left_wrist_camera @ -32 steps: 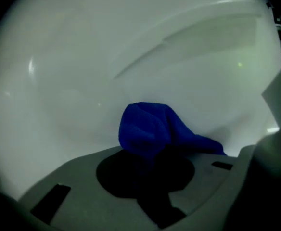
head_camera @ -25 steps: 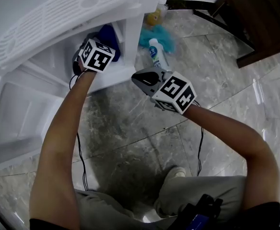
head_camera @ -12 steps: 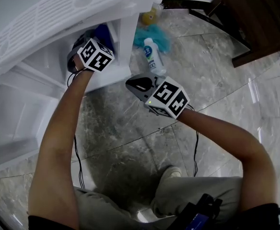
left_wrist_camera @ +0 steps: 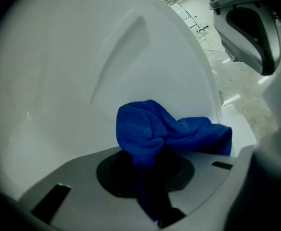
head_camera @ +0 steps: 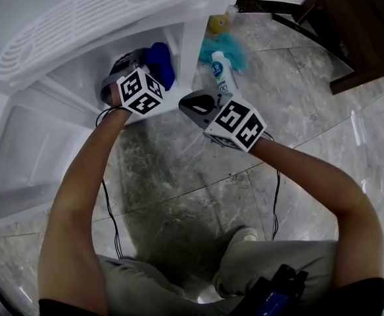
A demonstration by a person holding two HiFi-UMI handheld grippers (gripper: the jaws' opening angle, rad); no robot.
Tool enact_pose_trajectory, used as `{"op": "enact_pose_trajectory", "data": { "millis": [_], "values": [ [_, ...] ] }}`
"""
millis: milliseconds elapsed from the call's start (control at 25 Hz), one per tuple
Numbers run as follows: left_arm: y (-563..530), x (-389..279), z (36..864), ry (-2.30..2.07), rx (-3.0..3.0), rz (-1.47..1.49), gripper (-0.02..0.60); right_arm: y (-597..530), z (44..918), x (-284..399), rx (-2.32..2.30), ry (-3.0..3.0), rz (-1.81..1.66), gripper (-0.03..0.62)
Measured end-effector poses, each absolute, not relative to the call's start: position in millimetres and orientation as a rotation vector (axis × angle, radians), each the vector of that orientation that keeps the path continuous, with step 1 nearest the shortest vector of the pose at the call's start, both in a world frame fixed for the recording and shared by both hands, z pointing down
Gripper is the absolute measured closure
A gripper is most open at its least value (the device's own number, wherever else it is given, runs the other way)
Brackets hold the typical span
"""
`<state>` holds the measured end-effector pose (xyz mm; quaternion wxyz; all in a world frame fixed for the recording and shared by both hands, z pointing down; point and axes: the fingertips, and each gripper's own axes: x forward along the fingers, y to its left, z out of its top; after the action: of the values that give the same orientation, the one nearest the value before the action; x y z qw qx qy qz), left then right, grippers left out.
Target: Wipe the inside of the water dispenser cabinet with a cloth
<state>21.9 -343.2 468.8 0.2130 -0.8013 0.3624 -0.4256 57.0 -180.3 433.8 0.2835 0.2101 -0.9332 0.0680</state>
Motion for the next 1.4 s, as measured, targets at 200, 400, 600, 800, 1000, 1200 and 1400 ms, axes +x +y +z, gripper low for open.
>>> {"op": "enact_pose_trajectory", "data": {
  "millis": [200, 400, 600, 800, 1000, 1200, 1400],
  "values": [
    [-368.0, 18.0, 470.9, 1.105, -2.226, -1.228, 0.508, -177.4, 422.8, 56.1, 0.544, -2.505, 0.112, 0.595],
    [-387.3, 12.1, 468.3, 1.24, -2.256, -1.252, 0.508, -171.3, 426.0, 69.2, 0.547, -2.477, 0.11, 0.595],
    [-373.7, 9.4, 464.3, 1.266, -2.431, -1.212, 0.506, -165.3, 425.2, 73.7, 0.533, -2.452, 0.077, 0.595],
    [-351.9, 17.8, 404.9, 1.451, -2.649, -0.844, 0.506, -161.6, 425.2, 65.4, 0.495, -2.442, 0.049, 0.595],
    [-327.3, 5.1, 343.0, 1.703, -2.723, -0.341, 0.506, -160.2, 427.7, 42.0, 0.423, -2.431, -0.016, 0.595],
    [-314.0, 6.2, 292.3, 1.688, -2.671, 0.021, 0.506, -150.9, 417.6, 24.3, 0.364, -2.452, -0.06, 0.595],
    [-313.3, 23.6, 252.8, 1.639, -2.582, 0.147, 0.508, -146.9, 426.4, 32.7, 0.342, -2.431, -0.041, 0.595]
  ]
}}
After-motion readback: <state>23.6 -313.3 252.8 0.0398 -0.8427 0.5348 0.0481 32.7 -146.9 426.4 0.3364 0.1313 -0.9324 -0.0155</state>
